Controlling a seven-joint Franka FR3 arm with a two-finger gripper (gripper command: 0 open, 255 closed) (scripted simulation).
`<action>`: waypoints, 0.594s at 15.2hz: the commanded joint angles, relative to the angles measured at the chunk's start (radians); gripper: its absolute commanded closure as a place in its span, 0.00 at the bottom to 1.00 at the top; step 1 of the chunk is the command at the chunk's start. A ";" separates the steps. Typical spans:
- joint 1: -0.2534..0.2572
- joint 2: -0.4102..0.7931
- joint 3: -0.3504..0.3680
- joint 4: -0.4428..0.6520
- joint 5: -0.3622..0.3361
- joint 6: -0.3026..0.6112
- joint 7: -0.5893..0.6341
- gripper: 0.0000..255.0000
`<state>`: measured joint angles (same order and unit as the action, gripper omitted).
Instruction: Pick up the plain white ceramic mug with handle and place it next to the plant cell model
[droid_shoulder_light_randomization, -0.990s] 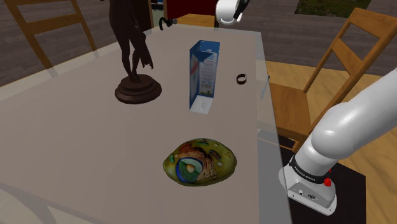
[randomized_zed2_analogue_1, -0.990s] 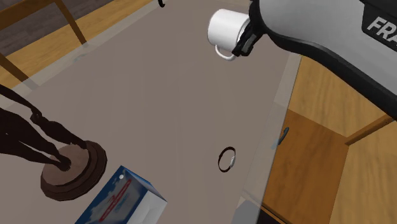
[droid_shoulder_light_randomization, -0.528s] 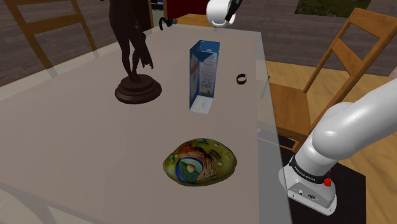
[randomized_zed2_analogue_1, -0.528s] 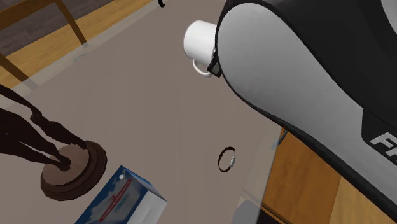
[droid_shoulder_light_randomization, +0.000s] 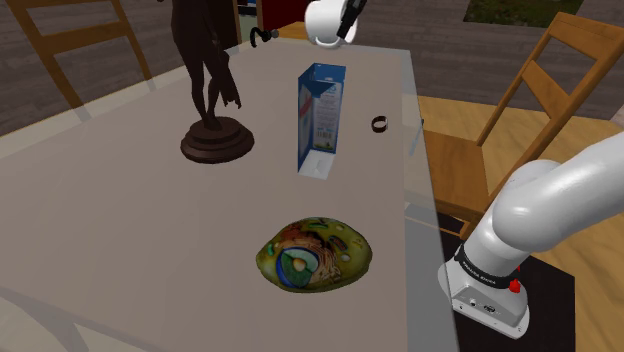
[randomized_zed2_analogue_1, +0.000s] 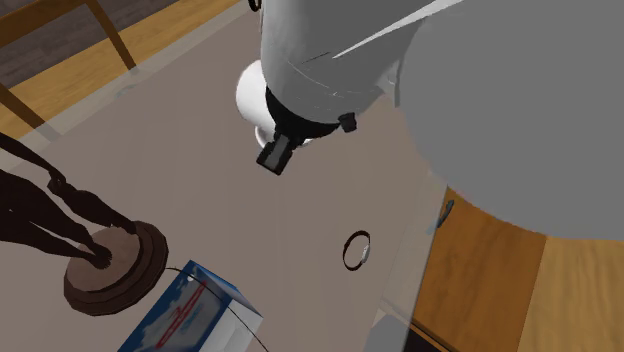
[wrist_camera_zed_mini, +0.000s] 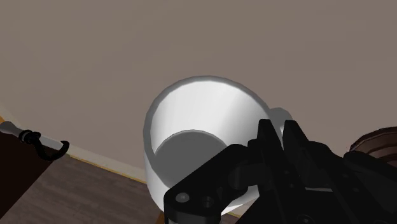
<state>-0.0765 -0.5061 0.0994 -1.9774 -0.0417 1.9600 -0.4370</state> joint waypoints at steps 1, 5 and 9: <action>0.008 -0.002 0.043 0.002 -0.003 -0.006 0.052 1.00; 0.024 -0.004 0.127 0.015 -0.008 -0.026 0.151 1.00; 0.036 0.012 0.214 0.047 -0.016 -0.049 0.251 1.00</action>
<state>-0.0434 -0.5013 0.2863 -1.9425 -0.0547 1.9176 -0.2180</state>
